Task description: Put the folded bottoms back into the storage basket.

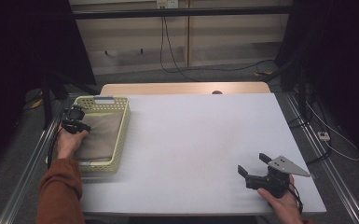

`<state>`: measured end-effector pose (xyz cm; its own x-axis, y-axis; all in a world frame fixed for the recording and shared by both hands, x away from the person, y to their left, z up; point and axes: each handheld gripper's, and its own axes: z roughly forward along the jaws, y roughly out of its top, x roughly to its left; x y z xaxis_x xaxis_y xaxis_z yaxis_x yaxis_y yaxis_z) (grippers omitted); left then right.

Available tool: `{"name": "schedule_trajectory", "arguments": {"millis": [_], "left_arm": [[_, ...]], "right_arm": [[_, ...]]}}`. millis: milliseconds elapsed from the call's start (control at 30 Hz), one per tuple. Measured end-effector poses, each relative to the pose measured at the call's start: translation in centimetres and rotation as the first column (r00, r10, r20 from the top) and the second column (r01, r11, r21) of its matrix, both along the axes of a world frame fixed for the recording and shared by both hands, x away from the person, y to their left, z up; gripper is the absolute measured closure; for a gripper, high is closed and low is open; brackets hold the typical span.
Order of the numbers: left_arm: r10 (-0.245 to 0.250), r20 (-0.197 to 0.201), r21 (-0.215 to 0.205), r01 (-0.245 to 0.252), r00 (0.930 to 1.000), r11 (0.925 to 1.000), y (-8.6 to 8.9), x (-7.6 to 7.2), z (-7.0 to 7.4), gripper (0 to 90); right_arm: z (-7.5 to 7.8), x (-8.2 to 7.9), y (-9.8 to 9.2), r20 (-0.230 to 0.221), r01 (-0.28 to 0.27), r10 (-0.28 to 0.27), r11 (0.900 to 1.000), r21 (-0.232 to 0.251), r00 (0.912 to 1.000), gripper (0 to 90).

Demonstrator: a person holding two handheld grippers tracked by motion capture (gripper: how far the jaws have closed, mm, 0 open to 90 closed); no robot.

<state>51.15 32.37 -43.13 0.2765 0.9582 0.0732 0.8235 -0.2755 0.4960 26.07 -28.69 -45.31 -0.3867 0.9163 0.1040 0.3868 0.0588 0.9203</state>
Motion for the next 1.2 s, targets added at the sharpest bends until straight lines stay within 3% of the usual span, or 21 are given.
{"name": "schedule_trajectory", "arguments": {"millis": [133, 267, 367, 500, 633, 733, 833, 900, 967, 1067, 1133, 1200], "left_arm": [[0.007, 0.035, -0.047, -0.006, 0.9993, 0.9989, 0.5, 0.1, -0.3, 90.0], [-0.008, 0.026, -0.051, 0.009, 0.9996, 0.9987, 0.6, 0.0, -0.1, 89.4], [-0.036, 0.032, -0.046, 0.037, 0.9988, 0.9982, 0.5, -0.3, 0.3, 82.1], [-0.048, 0.089, -0.076, 0.054, 0.9949, 0.9956, 0.6, -0.9, 0.9, 73.5], [-0.086, 0.13, -0.073, 0.096, 0.9878, 0.9927, 0.9, -1.4, 1.5, 68.2], [-0.092, 0.171, -0.103, 0.111, 0.9809, 0.9884, 1.1, -1.8, 2.0, 61.1], [-0.13, 0.199, -0.08, 0.149, 0.9713, 0.9857, 0.8, -2.1, 2.7, 53.8], [-0.118, 0.207, -0.081, 0.137, 0.9713, 0.9872, 0.7, -2.2, 3.2, 42.4], [-0.111, 0.244, -0.117, 0.143, 0.9634, 0.9829, 0.8, -2.4, 3.7, 38.5], [-0.112, 0.283, -0.09, 0.143, 0.9526, 0.9856, 0.8, -2.7, 4.2, 29.8], [-0.097, 0.305, -0.098, 0.132, 0.9476, 0.9864, 0.9, -2.9, 4.5, 22.7], [-0.087, 0.3, -0.099, 0.122, 0.95, 0.9876, 1.0, -3.1, 4.7, 19.3]], "right_arm": [[0.0, 0.0, 0.0, 0.0, -0.002, 0.002, 1.0, 0.006, 1.0, 4.0], [0.0, 0.1, 0.0, 0.001, -0.005, 0.005, 1.0, 0.002, 1.0, 4.0], [0.0, 0.1, 0.0, 0.0, 0.0, 0.0, 1.0, 0.006, 1.0, 4.0], [0.0, 0.1, 0.1, 0.0, -0.002, 0.002, 1.0, -0.002, 1.0, 4.0], [0.1, 0.1, 0.3, 0.003, -0.002, 0.002, 1.0, -0.004, 1.0, 4.0], [0.1, 0.0, 0.3, 0.005, -0.003, 0.003, 1.0, -0.006, 1.0, 4.0], [0.1, 0.1, 0.3, 0.007, 0.0, 0.0, 1.0, -0.006, 1.0, 4.0], [0.1, 0.1, 0.3, 0.006, 0.0, 0.0, 1.0, -0.007, 1.0, 4.0], [0.1, 0.0, 0.4, 0.006, -0.001, 0.001, 1.0, -0.008, 1.0, 4.0], [0.2, 0.0, 0.4, 0.008, 0.001, -0.001, 1.0, -0.004, 1.0, 4.0], [0.2, 0.0, 0.3, 0.008, 0.002, -0.002, 1.0, -0.003, 1.0, 4.0], [0.2, 0.0, 0.3, 0.01, 0.002, -0.002, 1.0, -0.003, 0.9999, 4.0]]}}
